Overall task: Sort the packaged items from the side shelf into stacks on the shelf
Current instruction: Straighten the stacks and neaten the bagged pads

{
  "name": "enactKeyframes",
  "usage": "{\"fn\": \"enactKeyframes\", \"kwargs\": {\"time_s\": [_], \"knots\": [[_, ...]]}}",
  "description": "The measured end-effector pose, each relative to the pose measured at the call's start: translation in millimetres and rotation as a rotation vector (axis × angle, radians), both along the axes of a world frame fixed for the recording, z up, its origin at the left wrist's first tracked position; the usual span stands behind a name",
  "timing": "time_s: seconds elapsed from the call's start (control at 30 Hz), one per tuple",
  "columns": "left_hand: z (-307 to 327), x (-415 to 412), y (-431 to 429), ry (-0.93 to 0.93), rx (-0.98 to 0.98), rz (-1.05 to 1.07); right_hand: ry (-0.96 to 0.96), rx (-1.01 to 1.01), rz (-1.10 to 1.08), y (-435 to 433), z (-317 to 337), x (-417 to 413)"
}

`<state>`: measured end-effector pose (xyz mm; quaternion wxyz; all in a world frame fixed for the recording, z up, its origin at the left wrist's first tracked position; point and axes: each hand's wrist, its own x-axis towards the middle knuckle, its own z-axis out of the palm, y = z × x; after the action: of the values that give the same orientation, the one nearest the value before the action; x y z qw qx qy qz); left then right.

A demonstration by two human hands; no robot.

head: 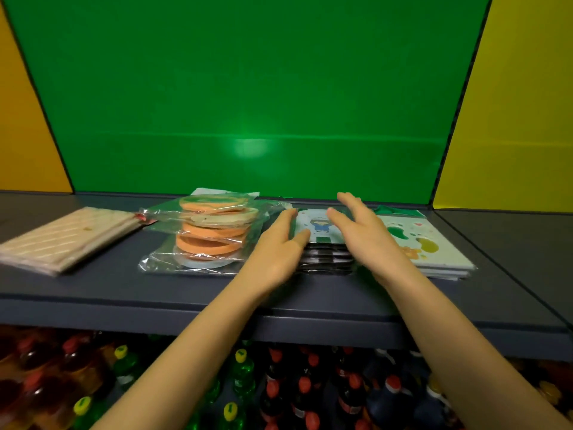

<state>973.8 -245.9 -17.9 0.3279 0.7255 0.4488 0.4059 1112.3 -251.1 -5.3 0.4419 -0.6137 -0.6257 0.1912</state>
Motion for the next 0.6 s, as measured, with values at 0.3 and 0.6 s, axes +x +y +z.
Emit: {"fn": "enactKeyframes", "kwargs": {"time_s": [0.3, 0.6], "knots": [[49.3, -137.8, 6.9, -0.122, 0.453, 0.463, 0.084, -0.031, 0.252, 33.4, 12.1, -54.2], [40.7, -180.5, 89.6, -0.251, -0.621, 0.069, 0.284, -0.272, 0.108, 66.9, 12.5, -109.5]]}}
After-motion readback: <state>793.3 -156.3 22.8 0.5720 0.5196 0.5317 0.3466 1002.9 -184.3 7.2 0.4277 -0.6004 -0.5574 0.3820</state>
